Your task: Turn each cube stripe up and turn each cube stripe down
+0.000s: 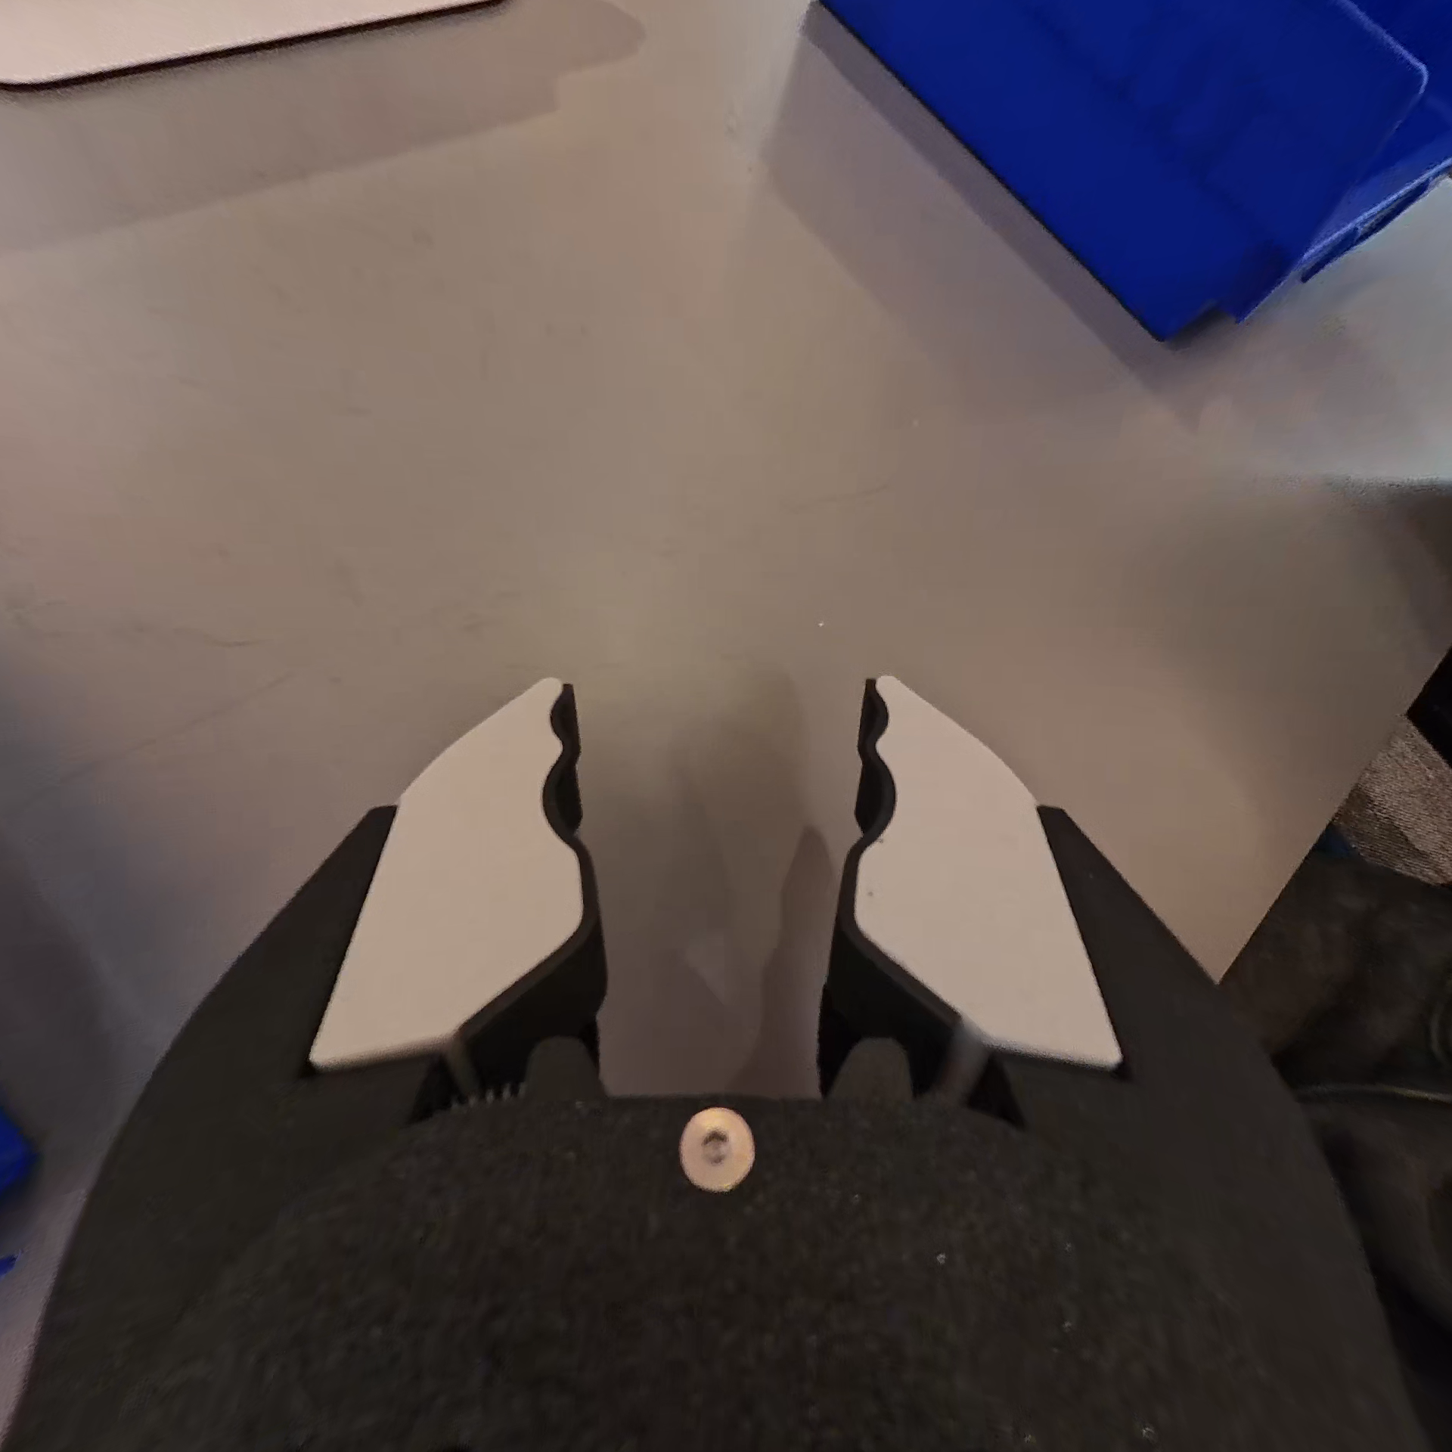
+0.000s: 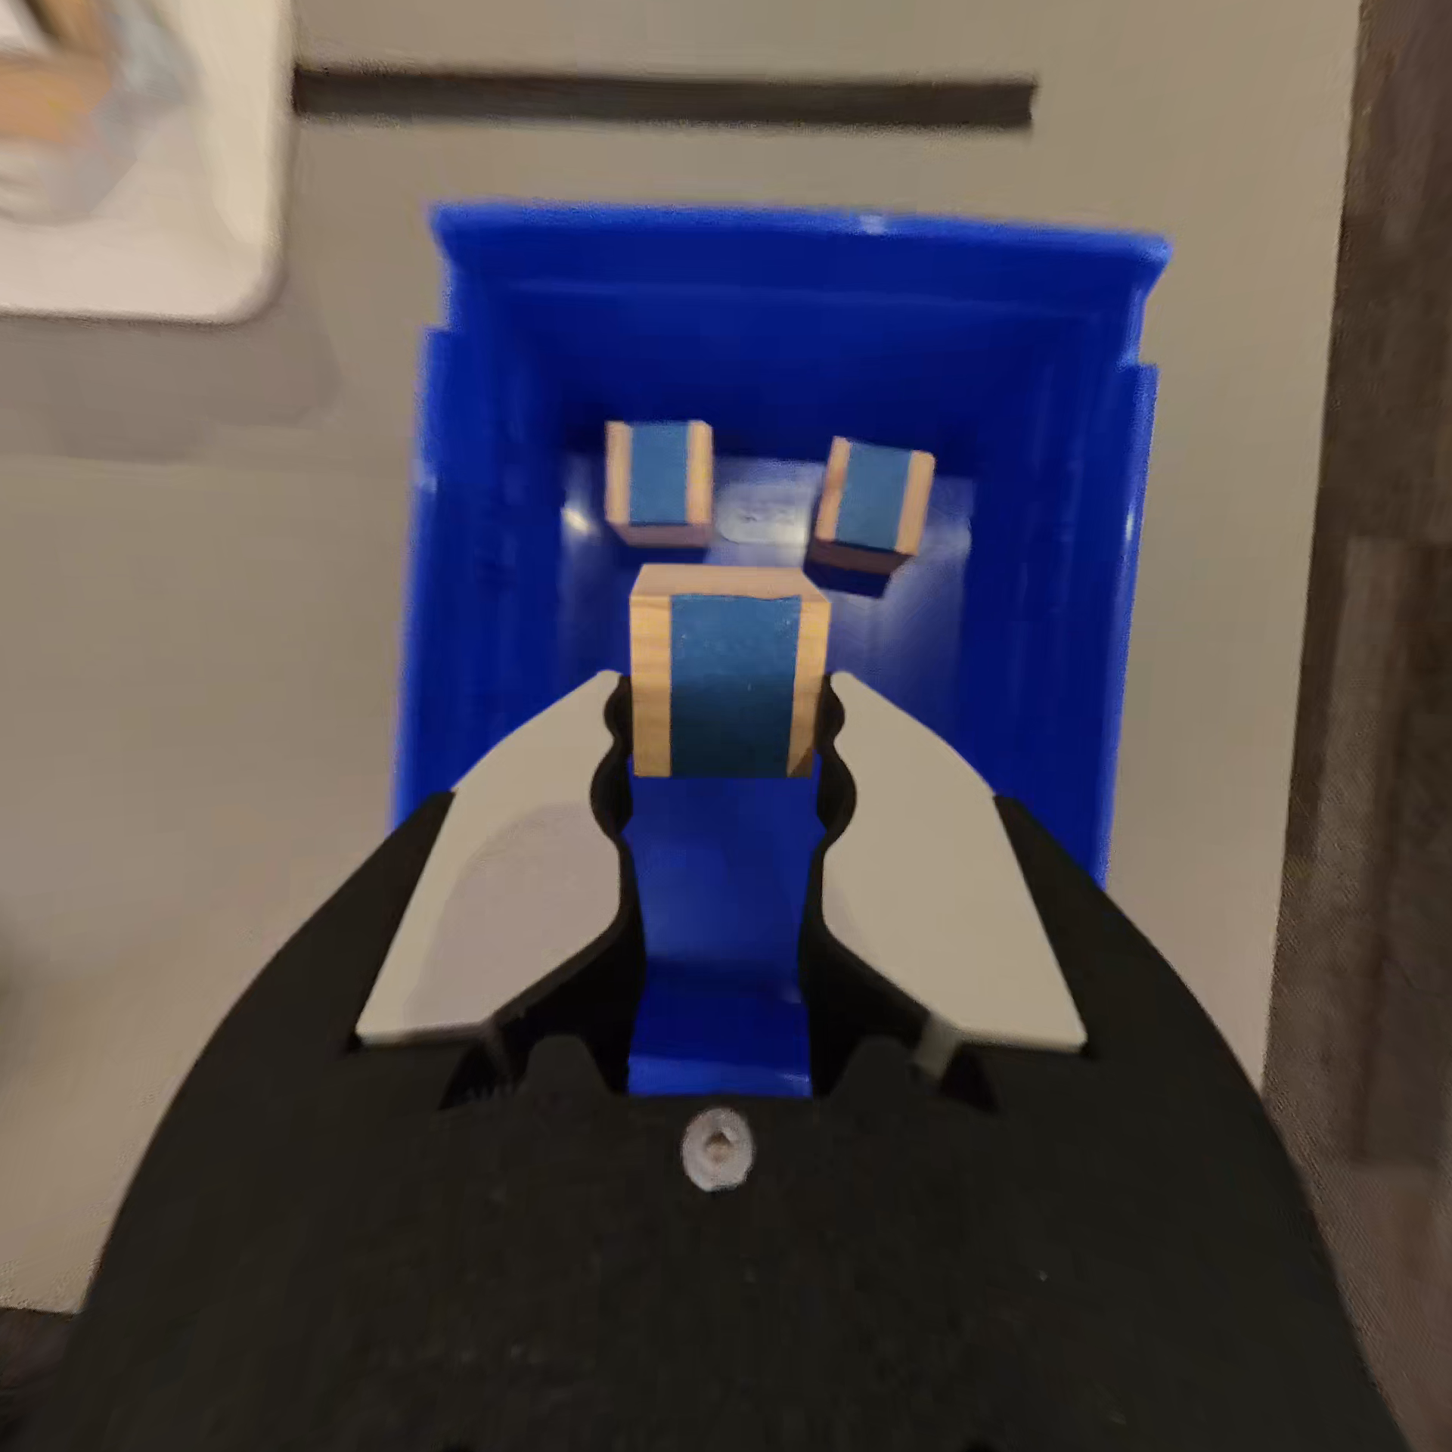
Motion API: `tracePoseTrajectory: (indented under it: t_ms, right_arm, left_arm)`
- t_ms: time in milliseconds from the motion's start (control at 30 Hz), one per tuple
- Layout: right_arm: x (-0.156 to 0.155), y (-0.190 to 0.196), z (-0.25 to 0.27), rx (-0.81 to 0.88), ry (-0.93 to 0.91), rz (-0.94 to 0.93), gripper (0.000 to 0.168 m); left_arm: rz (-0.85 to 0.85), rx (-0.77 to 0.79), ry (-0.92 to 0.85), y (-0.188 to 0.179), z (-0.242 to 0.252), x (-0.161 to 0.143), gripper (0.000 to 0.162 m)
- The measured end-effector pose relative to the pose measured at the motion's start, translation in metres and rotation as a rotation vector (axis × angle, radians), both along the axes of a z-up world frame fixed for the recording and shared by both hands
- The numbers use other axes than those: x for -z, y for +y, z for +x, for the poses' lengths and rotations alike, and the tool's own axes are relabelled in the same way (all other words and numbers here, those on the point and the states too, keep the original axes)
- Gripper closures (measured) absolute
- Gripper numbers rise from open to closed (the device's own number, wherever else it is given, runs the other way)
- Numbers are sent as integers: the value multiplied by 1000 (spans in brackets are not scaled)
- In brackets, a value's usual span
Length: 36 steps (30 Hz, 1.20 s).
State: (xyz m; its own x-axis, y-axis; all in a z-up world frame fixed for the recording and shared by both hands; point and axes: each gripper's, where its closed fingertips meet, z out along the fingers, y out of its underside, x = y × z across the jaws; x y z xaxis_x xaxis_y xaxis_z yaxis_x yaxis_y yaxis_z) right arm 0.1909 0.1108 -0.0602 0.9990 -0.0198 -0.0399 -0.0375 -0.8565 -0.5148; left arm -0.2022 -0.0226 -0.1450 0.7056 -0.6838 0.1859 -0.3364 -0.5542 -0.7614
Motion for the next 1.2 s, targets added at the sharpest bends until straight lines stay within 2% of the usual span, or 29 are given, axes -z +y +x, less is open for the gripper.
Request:
tracePoseTrajectory:
  t_ms: [100,267,567,700,733,800,900,967,1033,1100,1200]
  right_arm:
    - [41,8,21,18,-55,-136,124]
    - [79,12,35,42,-113,-235,124]
    - [108,-4,45,83,-104,-371,123]
    - [113,-6,52,101,-96,-359,123]
    - [110,-6,54,95,-109,-348,122]
    - [90,-6,58,79,-162,-281,105]
    - [25,0,38,19,-147,15,110]
    - [-25,2,-8,-119,-43,295,110]
    - [-63,-10,-74,-332,105,557,110]
    - [-78,-36,-138,-505,277,745,108]
    - [-54,-77,-216,-645,512,820,105]
  left_arm:
    - [8,10,9,-1,1,-1,95]
    - [-11,26,-2,-4,3,-2,95]
    - [-56,50,-3,-9,8,5,94]
    - [-63,52,3,-10,9,7,94]
    - [-67,53,8,-11,9,8,94]
    - [-72,53,8,-11,8,9,93]
    - [-74,50,-3,-10,8,8,93]
    - [-74,49,-7,-9,7,8,93]
    - [-74,46,-10,-8,7,8,93]
    - [-78,42,-11,-7,6,9,93]
    - [-79,36,-17,-7,6,9,93]
